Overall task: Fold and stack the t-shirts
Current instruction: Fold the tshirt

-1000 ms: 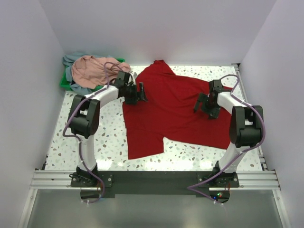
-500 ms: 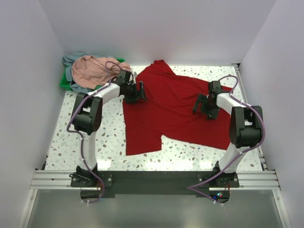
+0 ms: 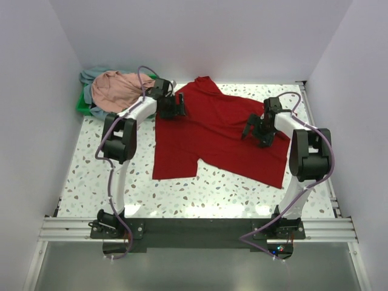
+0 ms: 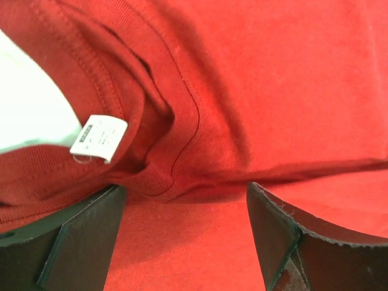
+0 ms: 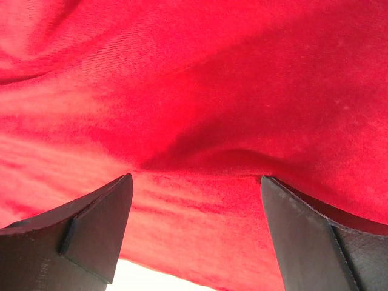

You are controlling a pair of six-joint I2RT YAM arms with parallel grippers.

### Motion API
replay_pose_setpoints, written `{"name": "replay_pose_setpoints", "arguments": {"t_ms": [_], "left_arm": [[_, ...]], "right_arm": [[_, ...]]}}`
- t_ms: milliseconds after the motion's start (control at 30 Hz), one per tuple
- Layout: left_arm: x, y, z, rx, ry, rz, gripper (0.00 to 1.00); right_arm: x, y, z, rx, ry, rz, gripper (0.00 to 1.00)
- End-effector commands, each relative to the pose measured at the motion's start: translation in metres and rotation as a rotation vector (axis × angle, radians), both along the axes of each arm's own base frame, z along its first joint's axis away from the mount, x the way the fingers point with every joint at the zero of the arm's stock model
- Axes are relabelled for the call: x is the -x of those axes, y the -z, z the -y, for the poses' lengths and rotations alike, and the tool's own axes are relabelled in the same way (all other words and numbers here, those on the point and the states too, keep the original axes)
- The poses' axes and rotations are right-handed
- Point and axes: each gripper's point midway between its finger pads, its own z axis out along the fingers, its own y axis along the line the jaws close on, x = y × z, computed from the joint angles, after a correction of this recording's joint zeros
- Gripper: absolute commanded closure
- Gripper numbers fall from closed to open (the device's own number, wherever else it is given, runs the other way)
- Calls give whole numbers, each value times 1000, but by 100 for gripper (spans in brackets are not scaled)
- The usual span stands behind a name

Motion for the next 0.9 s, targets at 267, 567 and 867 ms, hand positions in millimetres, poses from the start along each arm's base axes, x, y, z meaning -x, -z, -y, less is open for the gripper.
{"name": "replay_pose_setpoints", "arguments": {"t_ms": [267, 567, 867], "left_arm": [[36, -94, -39, -174, -58, 170, 14], [209, -28, -89, -323, -179, -81, 31], [264, 3, -90, -261, -263, -185, 49]], "right_arm": [[-4, -12, -25, -120, -56, -9, 11], [-7, -28, -18, -66, -56, 32, 12], [-9, -37, -29, -68, -99, 43, 13]]}}
